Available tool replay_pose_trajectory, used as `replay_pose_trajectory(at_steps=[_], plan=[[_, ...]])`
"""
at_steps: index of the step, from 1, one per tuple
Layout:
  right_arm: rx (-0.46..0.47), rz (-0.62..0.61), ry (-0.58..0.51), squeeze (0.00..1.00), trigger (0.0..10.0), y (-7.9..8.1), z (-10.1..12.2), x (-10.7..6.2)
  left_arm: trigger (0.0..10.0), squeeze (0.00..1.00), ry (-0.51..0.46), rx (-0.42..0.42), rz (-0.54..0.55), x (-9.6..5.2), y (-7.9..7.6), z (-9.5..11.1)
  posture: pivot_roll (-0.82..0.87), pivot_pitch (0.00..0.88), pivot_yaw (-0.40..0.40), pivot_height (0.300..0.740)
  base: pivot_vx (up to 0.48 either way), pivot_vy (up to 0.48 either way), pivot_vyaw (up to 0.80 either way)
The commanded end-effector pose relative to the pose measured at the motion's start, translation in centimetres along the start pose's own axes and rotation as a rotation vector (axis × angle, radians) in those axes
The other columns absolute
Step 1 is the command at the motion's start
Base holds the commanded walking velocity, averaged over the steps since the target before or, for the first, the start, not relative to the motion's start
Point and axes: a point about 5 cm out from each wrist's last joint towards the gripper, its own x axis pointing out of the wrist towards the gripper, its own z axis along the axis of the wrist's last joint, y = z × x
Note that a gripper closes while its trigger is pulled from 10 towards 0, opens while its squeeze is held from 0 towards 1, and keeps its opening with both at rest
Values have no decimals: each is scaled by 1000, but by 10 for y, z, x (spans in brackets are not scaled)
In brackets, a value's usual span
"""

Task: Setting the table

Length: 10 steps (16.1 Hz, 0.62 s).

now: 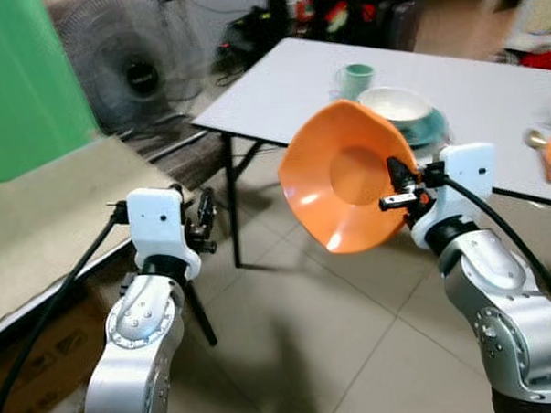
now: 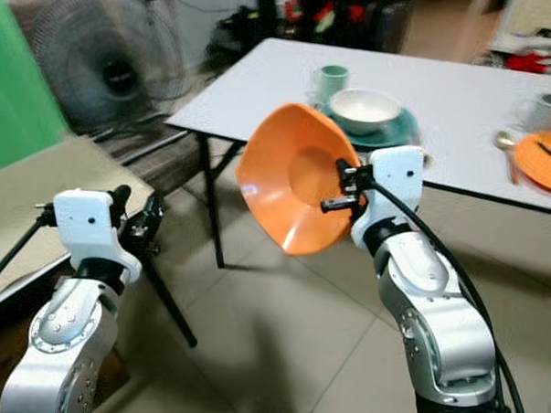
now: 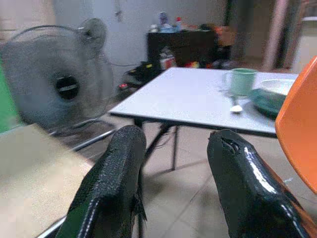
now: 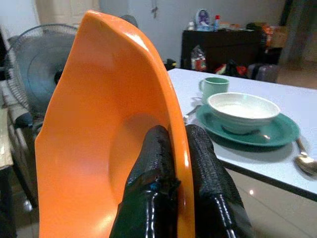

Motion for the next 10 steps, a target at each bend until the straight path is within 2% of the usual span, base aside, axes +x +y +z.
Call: replay_pose_trajectory(at_steps=[1,10], plan=[[1,-26,-28,0,10000,-5,7,-1,10000,0,-13,-8,-18,3,-1,4,-106,0,12,740,0,0,-800],[3,-36,-30,0,10000,-7,8,-2,10000,0,-14,-21,-36,4,-3,4,-107,0,13,740,0,0,-800]])
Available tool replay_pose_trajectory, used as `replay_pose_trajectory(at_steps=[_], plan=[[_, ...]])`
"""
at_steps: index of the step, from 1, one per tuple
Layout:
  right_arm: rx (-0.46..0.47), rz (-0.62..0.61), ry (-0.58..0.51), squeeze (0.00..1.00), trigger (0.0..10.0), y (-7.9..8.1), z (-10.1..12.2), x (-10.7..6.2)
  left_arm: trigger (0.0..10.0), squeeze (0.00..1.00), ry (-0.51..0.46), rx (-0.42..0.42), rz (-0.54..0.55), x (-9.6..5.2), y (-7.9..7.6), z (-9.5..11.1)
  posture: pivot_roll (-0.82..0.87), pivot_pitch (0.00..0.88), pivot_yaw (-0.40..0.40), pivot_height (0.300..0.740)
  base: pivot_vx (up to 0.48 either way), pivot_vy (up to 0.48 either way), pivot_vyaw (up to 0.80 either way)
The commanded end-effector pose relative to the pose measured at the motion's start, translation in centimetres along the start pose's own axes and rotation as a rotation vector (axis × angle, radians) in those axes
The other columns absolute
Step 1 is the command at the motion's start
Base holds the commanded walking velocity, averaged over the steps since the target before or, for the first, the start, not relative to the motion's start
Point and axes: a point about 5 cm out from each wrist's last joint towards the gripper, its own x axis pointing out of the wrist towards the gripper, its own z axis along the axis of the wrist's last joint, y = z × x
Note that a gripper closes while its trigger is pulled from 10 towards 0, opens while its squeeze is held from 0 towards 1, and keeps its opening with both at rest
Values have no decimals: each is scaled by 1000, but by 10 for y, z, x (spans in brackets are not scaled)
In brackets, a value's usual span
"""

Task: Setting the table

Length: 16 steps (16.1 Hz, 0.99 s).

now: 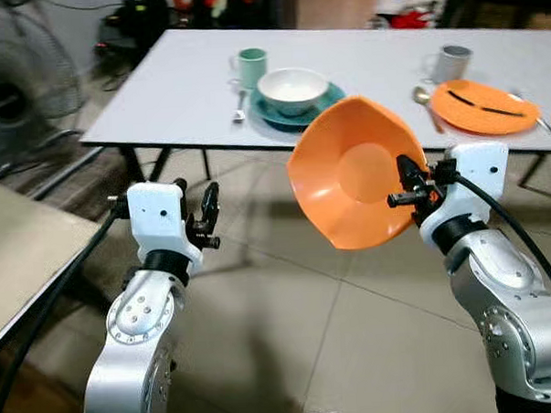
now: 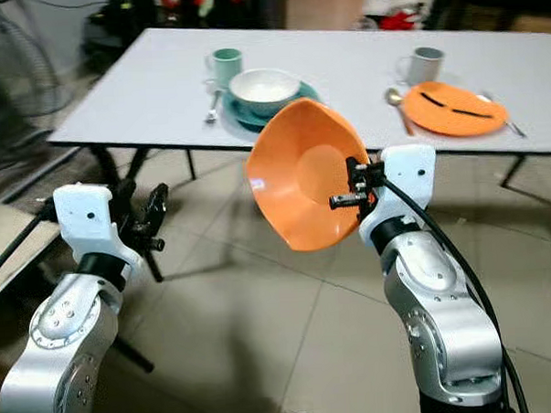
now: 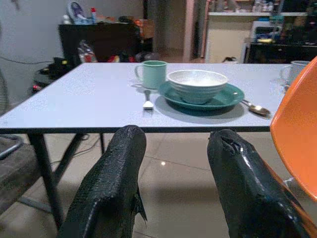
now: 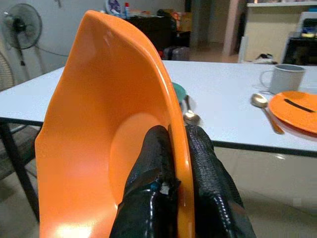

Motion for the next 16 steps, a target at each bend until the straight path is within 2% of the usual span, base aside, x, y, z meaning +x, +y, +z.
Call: replay_pose_trajectory(at_steps=[1,8,12,16], plan=[[-7,6,-31,0,10000,1,8,-1,10000,0,4,-2,-6,1,0,0,-108,0,10,740,0,0,-800],[-18,20,-34,0,10000,2,9,0,10000,0,9,-3,12,-3,3,-3,-100,0,1,740,0,0,-800],[-16,72,-20,0,10000,8,7,7,10000,0,12,23,80,-13,14,-3,-44,0,-63,740,0,0,-800],[-13,115,-8,0,10000,12,6,15,10000,0,13,44,102,-21,15,-4,-20,0,-95,740,0,0,-800]])
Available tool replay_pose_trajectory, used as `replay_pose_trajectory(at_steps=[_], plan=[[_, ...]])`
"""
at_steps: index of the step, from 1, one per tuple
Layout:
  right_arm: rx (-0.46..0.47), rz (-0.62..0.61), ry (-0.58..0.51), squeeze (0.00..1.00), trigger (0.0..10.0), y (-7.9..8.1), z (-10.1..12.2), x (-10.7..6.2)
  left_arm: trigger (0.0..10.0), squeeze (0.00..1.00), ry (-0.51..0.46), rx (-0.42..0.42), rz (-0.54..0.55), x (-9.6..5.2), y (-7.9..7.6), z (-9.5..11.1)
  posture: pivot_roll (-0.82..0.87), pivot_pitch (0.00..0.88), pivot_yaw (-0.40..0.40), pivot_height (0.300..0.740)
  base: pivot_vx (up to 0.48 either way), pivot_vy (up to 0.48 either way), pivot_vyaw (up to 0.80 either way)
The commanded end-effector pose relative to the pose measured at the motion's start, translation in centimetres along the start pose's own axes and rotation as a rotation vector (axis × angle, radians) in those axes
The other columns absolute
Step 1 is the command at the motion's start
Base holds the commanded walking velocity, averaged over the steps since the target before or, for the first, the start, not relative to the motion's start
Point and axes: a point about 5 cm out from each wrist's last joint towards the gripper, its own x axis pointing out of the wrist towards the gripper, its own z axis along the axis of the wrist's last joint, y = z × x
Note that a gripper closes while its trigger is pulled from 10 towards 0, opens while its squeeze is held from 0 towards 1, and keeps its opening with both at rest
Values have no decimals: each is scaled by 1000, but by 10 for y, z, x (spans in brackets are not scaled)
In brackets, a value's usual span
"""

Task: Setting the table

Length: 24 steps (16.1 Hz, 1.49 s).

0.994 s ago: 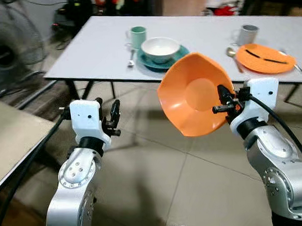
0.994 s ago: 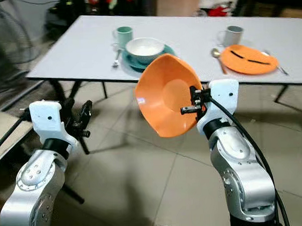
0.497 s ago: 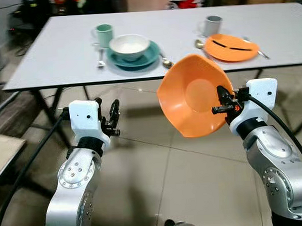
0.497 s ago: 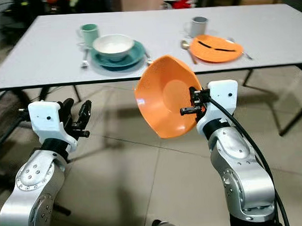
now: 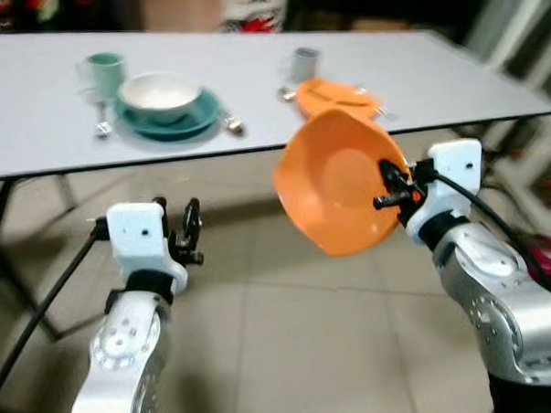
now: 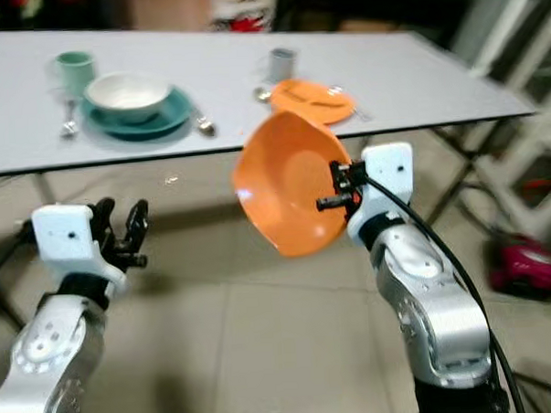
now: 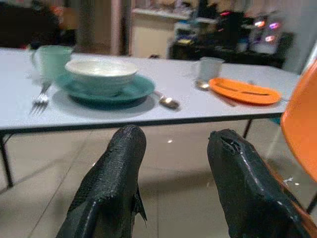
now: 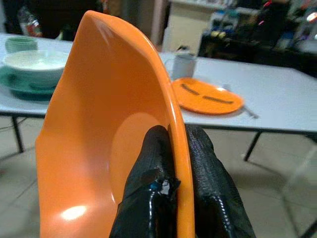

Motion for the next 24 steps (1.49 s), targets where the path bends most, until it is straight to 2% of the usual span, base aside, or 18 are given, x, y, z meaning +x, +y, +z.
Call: replay_pose_trajectory(at_steps=[1,4,6,9,14,19,24], plan=[[-5,-5,-36,0,10000,-3,7,0,10000,0,-24,9,3,1,-1,5,-21,0,-93,740,0,0,-800],[22,-42,-28,0,10000,-6,3,-2,10000,0,-37,11,-27,5,-2,9,-42,0,-56,740,84,0,-713],[24,-84,-34,0,10000,-11,3,-8,10000,0,-42,0,-60,13,-6,10,-79,0,-11,740,291,0,0],[18,-111,-50,0,10000,-14,5,-12,10000,0,-47,-12,-90,19,-12,11,-98,0,5,740,317,0,0],[18,-127,-49,0,10000,-14,6,-13,10000,0,-50,-21,-95,21,-12,12,-117,0,8,740,325,0,0],[15,-145,-43,0,10000,-18,5,-14,10000,0,-52,-21,-99,24,-13,13,-116,2,10,740,329,0,-785],[6,-140,-41,0,10000,-17,5,-13,10000,0,-51,-16,-103,24,-12,12,-112,1,13,740,329,0,0]])
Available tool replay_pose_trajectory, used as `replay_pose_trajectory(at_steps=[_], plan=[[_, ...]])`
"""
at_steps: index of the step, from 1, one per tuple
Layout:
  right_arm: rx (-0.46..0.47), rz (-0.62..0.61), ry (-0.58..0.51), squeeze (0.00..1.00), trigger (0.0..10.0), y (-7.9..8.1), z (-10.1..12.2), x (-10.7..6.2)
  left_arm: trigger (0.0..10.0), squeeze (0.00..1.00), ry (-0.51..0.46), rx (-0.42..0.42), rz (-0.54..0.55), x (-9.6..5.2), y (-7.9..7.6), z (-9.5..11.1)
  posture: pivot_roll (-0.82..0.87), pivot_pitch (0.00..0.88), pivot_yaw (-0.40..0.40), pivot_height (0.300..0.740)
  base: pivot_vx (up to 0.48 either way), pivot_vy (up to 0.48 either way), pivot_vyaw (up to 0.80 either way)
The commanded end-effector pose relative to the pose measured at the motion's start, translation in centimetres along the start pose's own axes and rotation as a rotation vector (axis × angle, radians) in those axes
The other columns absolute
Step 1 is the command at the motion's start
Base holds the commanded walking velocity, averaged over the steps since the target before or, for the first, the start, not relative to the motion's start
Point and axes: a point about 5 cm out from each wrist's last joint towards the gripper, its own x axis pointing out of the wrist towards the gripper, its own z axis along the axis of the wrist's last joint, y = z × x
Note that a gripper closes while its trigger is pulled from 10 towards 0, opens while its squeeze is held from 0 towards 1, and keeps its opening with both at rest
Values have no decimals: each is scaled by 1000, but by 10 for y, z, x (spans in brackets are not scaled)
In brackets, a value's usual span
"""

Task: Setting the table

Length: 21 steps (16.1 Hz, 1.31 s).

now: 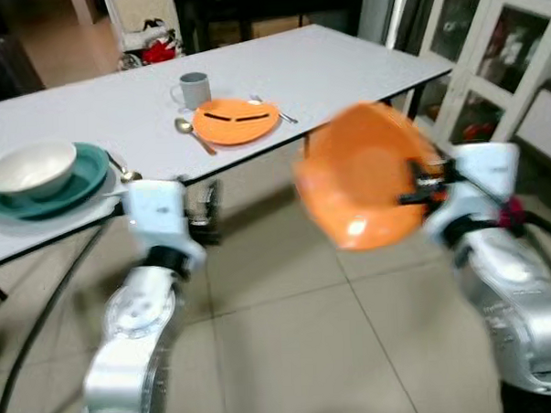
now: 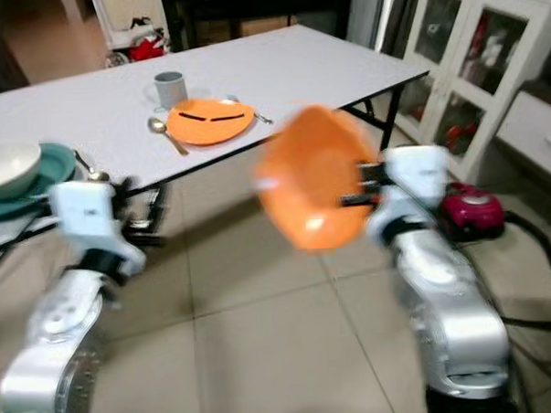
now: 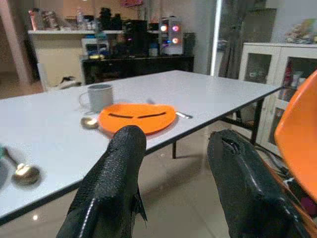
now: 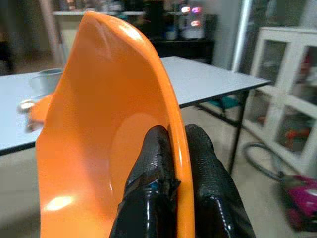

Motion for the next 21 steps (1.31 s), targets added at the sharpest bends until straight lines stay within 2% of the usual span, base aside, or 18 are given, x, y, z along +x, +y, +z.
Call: replay_pose_trajectory(at_steps=[1,21], plan=[[16,59,-41,0,10000,13,8,1,10000,0,-2,12,25,-1,7,2,-112,1,11,740,330,0,0],[14,62,-48,0,10000,14,10,3,10000,0,-9,8,17,2,6,2,-109,0,6,740,330,0,0]])
